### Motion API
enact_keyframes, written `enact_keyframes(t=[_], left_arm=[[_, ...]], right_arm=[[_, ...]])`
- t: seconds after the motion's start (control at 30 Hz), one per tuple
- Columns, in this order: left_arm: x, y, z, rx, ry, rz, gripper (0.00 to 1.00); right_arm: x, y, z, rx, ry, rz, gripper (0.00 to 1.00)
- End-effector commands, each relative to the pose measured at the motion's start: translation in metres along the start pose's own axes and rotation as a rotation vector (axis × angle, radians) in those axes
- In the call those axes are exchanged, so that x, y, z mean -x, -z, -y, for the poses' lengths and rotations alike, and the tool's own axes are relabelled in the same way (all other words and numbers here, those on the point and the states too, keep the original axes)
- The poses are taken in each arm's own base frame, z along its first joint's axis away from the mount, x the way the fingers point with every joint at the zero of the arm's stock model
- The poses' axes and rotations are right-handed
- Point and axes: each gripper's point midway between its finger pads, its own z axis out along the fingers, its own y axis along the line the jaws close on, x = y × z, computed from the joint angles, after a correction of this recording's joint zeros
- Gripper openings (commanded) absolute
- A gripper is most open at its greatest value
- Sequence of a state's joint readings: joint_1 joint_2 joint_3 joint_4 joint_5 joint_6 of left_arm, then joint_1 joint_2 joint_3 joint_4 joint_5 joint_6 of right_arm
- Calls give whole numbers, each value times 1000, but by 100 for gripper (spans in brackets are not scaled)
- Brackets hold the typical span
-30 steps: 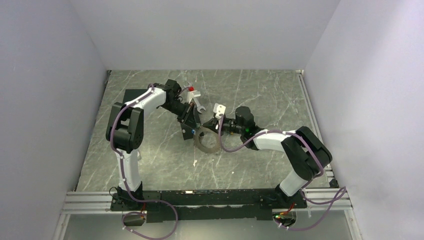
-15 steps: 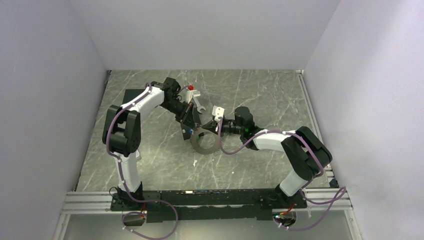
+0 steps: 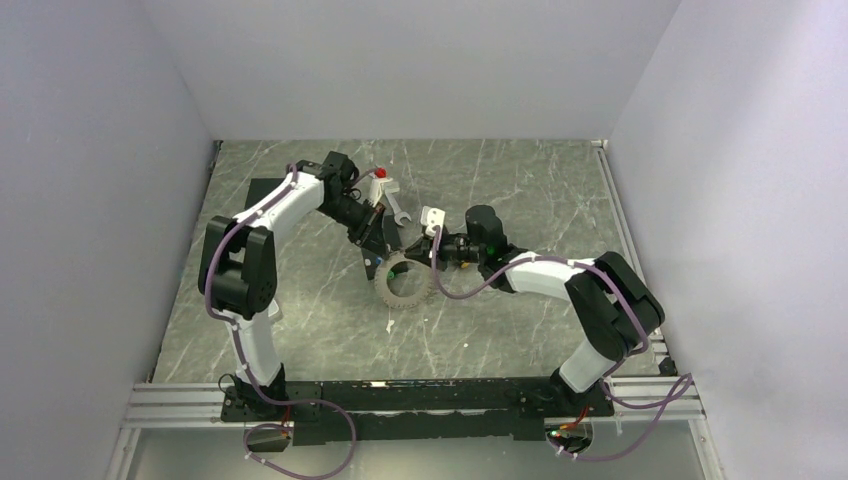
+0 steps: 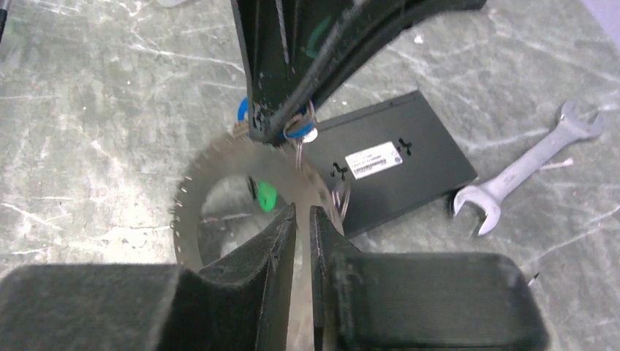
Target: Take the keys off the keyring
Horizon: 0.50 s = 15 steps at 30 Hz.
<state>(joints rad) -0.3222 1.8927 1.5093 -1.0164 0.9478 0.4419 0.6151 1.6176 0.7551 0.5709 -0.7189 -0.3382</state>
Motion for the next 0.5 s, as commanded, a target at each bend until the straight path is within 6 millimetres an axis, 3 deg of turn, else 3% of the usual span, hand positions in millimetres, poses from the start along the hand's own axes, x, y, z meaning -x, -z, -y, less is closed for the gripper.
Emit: enact_keyframes(t=[0.0, 0.13, 0.47], left_arm=[[1, 7, 14, -18, -36, 17, 0], [0, 6, 15, -28, -27, 17, 0], [3, 9, 18, -38, -29, 12, 0]], right_arm=[[4, 4, 5, 9, -17, -24, 20], [7, 8, 11, -3, -35, -30, 34], [31, 10, 6, 54, -21, -34, 35]])
